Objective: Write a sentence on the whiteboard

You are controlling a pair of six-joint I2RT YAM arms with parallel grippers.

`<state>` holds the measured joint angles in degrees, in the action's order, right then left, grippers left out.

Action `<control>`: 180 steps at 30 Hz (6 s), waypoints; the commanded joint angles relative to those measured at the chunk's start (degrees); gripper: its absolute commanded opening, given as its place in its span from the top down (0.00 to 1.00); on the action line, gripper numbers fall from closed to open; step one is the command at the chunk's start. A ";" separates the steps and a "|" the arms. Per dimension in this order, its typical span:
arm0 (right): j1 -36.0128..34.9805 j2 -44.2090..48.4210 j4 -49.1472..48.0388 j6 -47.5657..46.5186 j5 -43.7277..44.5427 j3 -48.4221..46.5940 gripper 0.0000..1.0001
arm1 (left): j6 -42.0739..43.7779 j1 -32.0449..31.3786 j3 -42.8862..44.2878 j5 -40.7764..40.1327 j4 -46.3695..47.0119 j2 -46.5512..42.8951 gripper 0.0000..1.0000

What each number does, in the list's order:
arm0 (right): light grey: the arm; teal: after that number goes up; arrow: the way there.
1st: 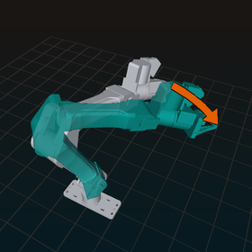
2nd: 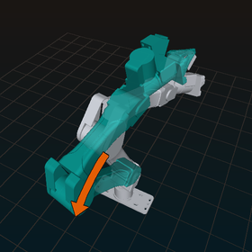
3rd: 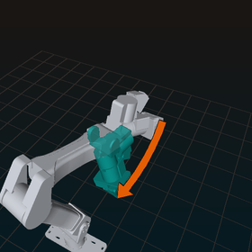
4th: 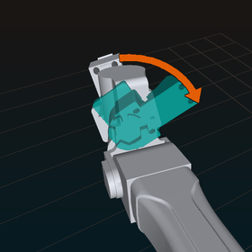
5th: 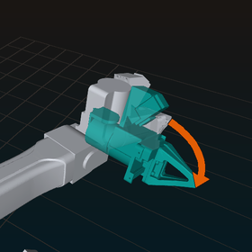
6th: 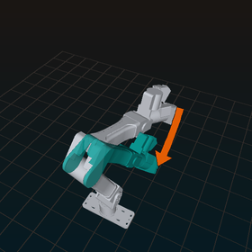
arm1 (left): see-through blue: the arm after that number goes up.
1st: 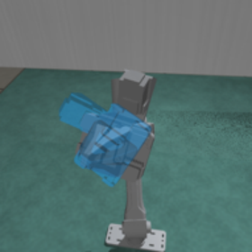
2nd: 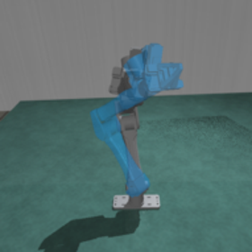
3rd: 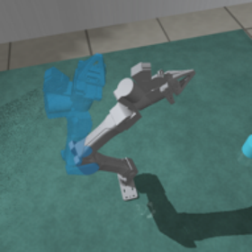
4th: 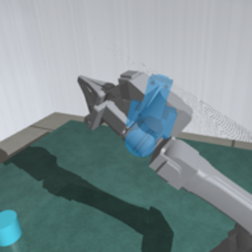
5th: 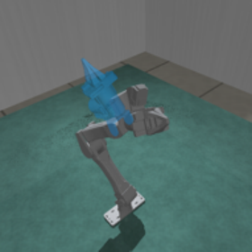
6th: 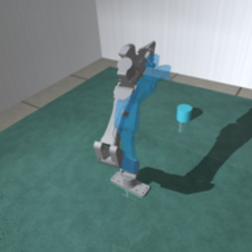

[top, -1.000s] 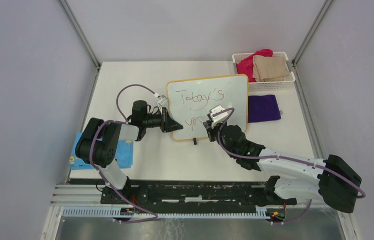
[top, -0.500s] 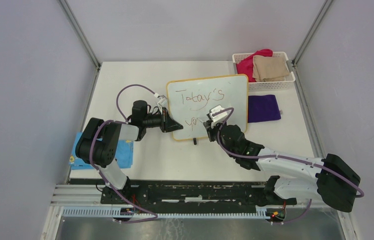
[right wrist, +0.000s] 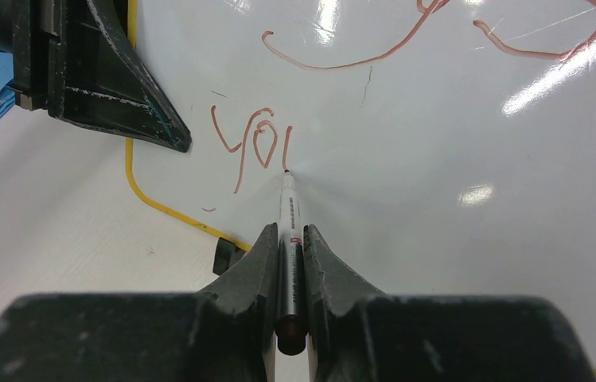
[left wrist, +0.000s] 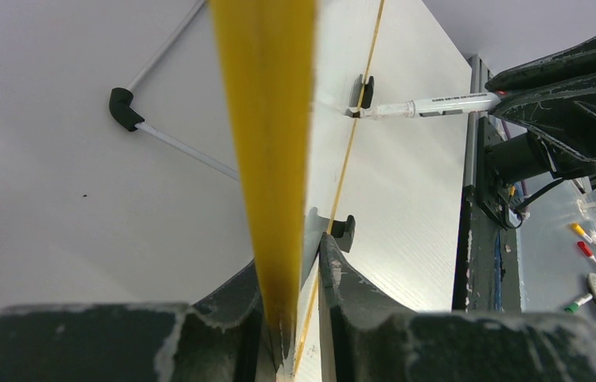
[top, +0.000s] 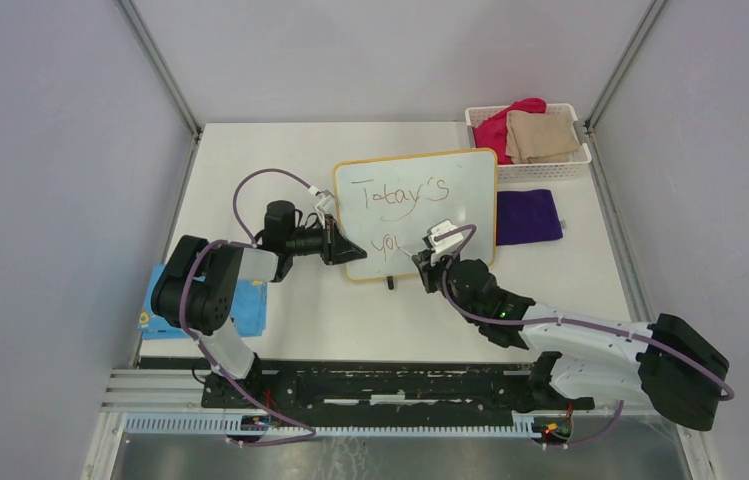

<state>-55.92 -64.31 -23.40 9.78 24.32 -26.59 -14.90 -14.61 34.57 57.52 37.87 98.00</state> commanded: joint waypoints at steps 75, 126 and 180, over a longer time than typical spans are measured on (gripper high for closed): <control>3.50 5.84 1.02 -2.56 -1.19 -3.14 1.00 | 3.18 -1.30 -0.58 -5.68 -8.43 2.90 0.98; 5.26 4.66 0.15 -0.57 -0.08 0.10 1.00 | 3.12 -1.30 -0.29 -5.78 -8.78 3.08 0.98; 9.86 17.35 6.03 -0.74 2.69 2.71 1.00 | 3.11 -1.30 -0.31 -5.77 -8.78 3.08 0.98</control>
<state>-46.33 -46.37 -14.11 9.13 27.07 -22.22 -14.90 -14.66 35.16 57.63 37.87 98.59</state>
